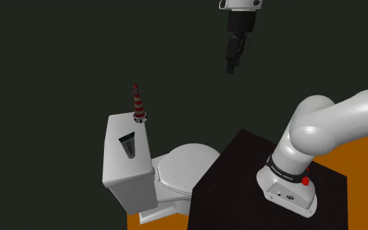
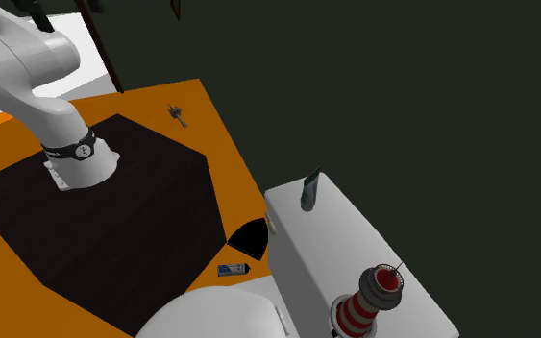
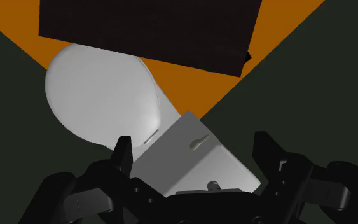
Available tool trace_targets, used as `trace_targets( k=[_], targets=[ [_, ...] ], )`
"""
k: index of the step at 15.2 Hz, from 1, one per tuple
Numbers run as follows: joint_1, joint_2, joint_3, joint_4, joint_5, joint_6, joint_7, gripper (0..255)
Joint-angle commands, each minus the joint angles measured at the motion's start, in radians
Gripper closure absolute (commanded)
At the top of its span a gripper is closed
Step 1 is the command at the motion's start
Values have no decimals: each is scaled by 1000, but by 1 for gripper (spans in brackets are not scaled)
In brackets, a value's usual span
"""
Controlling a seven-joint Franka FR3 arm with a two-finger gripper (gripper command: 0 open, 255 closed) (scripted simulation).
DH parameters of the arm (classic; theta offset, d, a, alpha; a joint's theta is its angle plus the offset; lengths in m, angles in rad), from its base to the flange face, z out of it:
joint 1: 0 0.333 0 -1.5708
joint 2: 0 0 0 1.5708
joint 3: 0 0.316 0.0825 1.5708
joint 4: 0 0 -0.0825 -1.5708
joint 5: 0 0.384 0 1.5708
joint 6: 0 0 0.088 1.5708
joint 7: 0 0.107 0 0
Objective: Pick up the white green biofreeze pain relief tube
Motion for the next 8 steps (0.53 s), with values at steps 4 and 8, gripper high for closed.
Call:
trace_targets(
  k=[4, 8],
  targets=[
    [16, 87, 7, -12, -5, 95, -42, 0],
    [35, 215, 18, -8, -12, 214, -94, 0]
  ],
)
